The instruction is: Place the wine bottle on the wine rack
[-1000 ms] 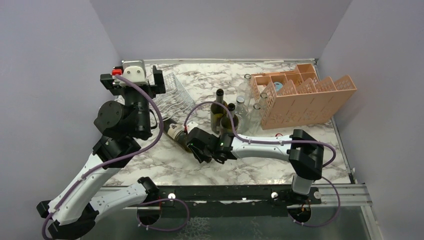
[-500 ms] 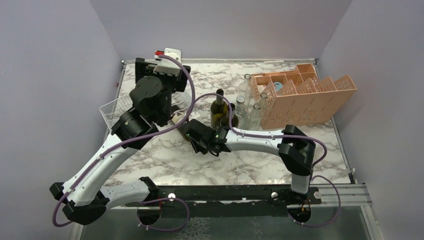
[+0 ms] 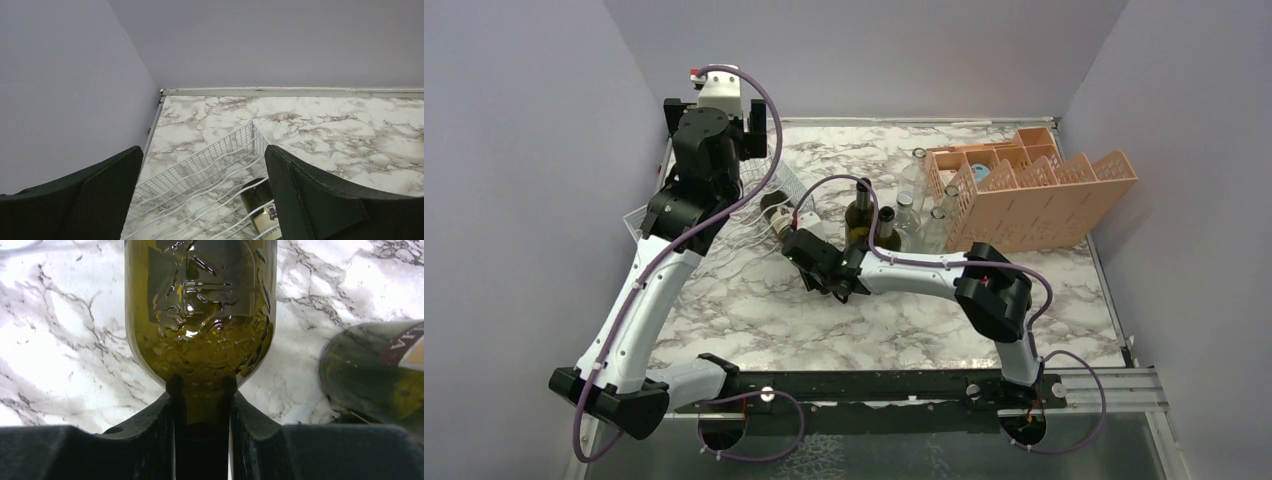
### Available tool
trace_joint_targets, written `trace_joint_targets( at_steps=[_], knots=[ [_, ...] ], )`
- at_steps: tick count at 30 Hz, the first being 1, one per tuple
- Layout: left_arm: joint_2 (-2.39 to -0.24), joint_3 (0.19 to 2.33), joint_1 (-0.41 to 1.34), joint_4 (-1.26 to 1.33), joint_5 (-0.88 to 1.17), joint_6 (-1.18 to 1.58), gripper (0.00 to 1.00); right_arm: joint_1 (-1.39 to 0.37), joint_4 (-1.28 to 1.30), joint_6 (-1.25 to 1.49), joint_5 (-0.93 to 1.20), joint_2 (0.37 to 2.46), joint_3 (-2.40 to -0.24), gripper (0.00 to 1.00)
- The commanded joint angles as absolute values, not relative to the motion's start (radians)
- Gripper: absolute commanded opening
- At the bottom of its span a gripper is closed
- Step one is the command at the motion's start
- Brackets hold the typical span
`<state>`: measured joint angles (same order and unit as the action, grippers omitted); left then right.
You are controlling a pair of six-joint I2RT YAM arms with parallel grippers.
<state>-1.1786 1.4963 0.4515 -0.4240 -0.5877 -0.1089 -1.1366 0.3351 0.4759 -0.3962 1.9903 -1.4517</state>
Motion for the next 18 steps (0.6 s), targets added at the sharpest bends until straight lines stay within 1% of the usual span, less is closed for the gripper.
trace_joint_targets(
  at_steps=[1,8,18],
  knots=[
    [-1.188,1.508,0.388,-0.442,-0.450,0.015,0.99,-1.124,0.165,0.447,-0.528,2.012,-1.556,0.01],
    [-1.181,1.460,0.324,-0.441,-0.382,0.076,0.99,-1.119,0.105,0.394,-0.541,2.079,-1.599,0.01],
    [-1.163,1.432,0.283,-0.441,-0.335,0.092,0.99,-1.112,0.142,0.316,-0.624,2.172,-1.716,0.09]
  ],
)
